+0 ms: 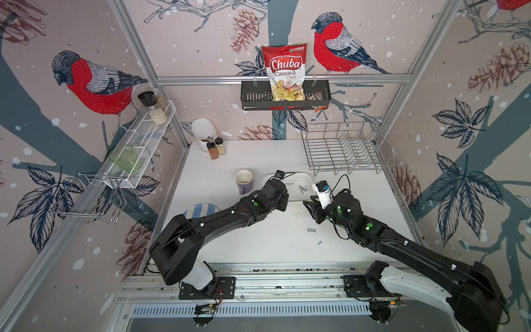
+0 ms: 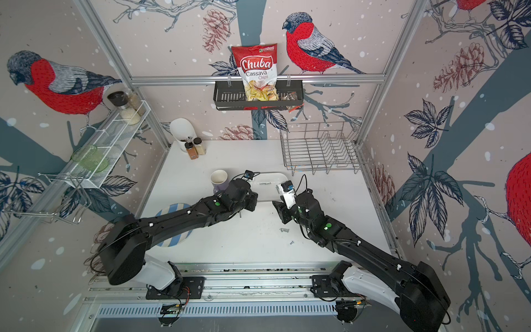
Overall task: Put the screws on the desktop into the storage box
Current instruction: Place the screw in the storage box.
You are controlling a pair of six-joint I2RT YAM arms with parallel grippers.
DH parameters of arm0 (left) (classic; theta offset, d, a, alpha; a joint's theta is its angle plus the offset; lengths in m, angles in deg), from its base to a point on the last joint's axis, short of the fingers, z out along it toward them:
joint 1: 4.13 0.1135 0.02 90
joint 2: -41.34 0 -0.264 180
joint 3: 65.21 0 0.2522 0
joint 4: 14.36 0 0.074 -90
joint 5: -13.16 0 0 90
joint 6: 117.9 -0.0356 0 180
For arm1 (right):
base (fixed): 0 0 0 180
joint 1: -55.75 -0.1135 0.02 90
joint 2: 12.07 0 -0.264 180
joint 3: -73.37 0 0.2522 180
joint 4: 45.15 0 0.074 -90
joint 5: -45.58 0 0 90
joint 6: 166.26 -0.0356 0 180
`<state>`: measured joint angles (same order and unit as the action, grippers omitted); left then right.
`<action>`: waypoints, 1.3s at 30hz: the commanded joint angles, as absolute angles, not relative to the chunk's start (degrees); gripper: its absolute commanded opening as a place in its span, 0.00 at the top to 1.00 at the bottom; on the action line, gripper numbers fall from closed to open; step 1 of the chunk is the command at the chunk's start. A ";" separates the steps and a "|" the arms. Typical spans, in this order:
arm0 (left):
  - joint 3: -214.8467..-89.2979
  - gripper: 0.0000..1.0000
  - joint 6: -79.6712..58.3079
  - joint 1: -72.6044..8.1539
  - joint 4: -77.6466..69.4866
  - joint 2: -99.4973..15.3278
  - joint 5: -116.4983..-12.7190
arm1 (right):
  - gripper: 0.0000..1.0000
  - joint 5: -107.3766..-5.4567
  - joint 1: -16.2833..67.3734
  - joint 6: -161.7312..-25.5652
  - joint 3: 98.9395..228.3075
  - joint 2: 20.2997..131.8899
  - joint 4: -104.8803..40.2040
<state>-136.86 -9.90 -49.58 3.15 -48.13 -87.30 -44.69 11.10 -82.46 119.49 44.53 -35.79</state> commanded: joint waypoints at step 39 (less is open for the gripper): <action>-153.85 0.85 -13.40 -45.87 7.79 -72.31 -83.96 | 0.56 -44.15 10.38 -83.16 120.09 47.75 -38.85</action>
